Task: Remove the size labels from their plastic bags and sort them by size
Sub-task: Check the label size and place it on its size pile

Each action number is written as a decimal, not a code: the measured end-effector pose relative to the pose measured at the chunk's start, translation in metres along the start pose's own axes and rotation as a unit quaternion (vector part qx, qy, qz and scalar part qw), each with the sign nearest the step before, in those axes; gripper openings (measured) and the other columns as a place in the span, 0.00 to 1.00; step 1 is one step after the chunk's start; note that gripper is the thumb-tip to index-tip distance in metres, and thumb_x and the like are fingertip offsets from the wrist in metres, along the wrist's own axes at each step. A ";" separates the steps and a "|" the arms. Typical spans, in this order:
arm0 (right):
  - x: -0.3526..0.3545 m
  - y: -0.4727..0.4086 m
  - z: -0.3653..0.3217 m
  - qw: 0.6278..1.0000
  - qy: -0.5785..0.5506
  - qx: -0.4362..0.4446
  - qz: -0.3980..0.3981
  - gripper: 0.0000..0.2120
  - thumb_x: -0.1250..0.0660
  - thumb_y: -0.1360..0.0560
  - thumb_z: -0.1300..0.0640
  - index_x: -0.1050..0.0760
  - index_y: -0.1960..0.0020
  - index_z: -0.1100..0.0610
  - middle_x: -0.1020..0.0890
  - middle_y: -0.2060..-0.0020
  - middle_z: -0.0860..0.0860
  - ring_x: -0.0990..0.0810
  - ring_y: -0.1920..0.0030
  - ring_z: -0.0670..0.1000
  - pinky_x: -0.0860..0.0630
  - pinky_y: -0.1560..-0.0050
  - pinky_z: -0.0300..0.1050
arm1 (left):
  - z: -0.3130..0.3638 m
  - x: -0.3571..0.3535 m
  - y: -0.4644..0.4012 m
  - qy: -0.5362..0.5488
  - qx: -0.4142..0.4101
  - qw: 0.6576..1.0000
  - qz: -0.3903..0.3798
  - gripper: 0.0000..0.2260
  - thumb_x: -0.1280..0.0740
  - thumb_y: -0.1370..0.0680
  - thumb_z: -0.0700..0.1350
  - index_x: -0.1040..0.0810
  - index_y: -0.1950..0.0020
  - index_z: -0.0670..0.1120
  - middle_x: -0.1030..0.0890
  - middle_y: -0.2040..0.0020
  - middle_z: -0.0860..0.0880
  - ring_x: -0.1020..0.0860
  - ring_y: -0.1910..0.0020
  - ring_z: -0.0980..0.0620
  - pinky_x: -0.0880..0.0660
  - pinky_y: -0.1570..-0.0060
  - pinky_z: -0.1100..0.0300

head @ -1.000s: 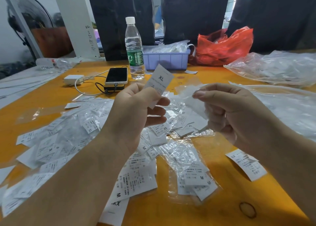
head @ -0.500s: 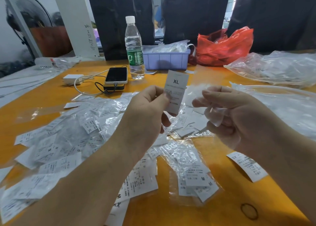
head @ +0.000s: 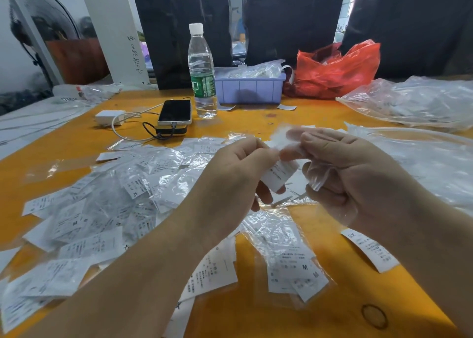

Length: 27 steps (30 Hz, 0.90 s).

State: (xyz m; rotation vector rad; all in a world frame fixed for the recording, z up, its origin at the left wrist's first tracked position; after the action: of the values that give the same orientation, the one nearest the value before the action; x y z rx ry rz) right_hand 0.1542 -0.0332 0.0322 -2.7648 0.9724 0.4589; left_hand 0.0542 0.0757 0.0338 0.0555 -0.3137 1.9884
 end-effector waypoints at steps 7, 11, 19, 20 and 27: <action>-0.003 0.000 0.002 1.000 0.010 -0.007 -0.018 0.07 0.31 0.32 0.55 0.22 0.57 0.58 0.17 0.66 0.54 0.43 0.80 0.44 0.42 0.83 0.32 | 0.002 -0.002 0.002 -0.034 -0.009 0.999 0.010 0.07 0.36 0.19 0.44 0.22 0.57 0.47 0.19 0.68 0.53 0.23 0.72 0.56 0.27 0.73 0.63; 0.000 0.000 0.002 1.000 0.004 0.004 0.001 0.08 0.31 0.31 0.53 0.20 0.62 0.57 0.20 0.68 0.53 0.42 0.80 0.44 0.42 0.84 0.33 | 0.000 0.000 0.001 -0.033 -0.003 0.999 0.025 0.05 0.37 0.19 0.41 0.23 0.54 0.47 0.18 0.68 0.53 0.22 0.72 0.57 0.25 0.72 0.63; 0.008 -0.001 -0.005 0.998 0.024 0.012 0.064 0.11 0.29 0.31 0.51 0.23 0.62 0.59 0.29 0.76 0.49 0.41 0.81 0.44 0.42 0.83 0.33 | 0.001 0.001 0.000 -0.025 0.006 0.999 0.024 0.07 0.39 0.31 0.46 0.23 0.66 0.53 0.18 0.67 0.56 0.22 0.72 0.58 0.25 0.72 0.63; 0.007 0.000 -0.005 0.998 0.027 0.012 0.063 0.11 0.29 0.31 0.51 0.24 0.61 0.60 0.30 0.77 0.49 0.41 0.82 0.44 0.42 0.83 0.33 | 0.001 0.001 0.000 -0.025 0.006 0.999 0.024 0.07 0.40 0.32 0.47 0.23 0.67 0.54 0.19 0.68 0.57 0.22 0.72 0.58 0.25 0.72 0.63; 0.006 0.000 -0.006 0.998 0.035 0.019 0.048 0.12 0.29 0.30 0.51 0.25 0.61 0.59 0.31 0.76 0.49 0.42 0.82 0.44 0.43 0.84 0.32 | 0.002 0.002 -0.001 -0.045 0.005 0.999 0.030 0.07 0.41 0.32 0.47 0.25 0.66 0.53 0.20 0.68 0.59 0.26 0.74 0.61 0.28 0.74 0.67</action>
State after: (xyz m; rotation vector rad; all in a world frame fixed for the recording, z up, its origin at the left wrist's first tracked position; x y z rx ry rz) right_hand 0.1603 -0.0379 0.0354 -2.7255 1.1219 0.3550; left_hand 0.0541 0.0774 0.0365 0.1446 -0.3670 2.0506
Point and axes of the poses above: each hand's wrist, its own y-axis away from the middle knuckle, its own x-axis out of the back of the hand, z = x × y, the point moved 4 cm from there along -y, towards the middle knuckle
